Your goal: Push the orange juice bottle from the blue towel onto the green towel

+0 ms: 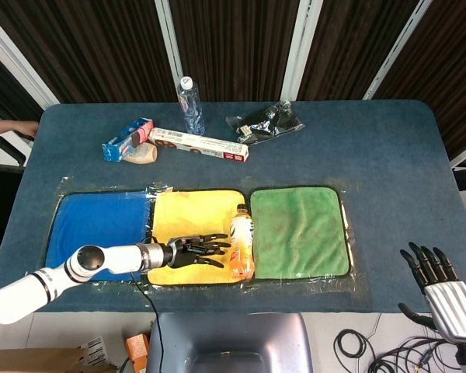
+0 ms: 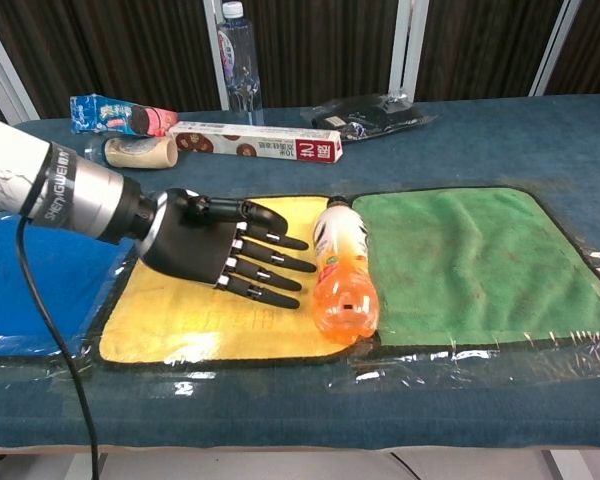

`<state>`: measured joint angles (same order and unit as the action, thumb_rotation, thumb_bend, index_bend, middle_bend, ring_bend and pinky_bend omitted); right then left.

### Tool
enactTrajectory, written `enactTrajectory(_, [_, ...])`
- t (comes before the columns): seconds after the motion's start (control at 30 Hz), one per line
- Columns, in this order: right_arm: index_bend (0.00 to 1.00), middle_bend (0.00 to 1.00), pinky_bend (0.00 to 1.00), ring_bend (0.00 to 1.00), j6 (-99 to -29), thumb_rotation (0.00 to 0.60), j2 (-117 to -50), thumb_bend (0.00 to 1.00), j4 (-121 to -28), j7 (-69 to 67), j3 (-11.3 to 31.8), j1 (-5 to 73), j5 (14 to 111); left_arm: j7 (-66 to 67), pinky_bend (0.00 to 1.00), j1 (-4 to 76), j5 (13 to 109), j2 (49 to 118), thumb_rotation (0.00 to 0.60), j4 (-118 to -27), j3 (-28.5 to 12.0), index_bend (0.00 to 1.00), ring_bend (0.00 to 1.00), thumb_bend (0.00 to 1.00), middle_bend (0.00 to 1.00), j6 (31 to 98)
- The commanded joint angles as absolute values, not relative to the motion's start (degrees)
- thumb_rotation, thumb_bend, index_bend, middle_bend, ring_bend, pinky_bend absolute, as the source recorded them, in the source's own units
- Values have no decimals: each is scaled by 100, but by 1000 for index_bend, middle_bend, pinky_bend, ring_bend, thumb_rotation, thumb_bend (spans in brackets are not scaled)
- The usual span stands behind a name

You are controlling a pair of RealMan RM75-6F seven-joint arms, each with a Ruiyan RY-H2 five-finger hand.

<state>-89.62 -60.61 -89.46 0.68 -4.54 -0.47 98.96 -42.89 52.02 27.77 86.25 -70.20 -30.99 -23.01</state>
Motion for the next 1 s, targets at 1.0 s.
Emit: enactTrajectory(1.0, [0,0,0,0,-9315,600,-5852,92,-8734,-744,-500,-156,10027,-4645,250,5930,2743,9571,600,-6284,-3232,0,40,460,76,-2410])
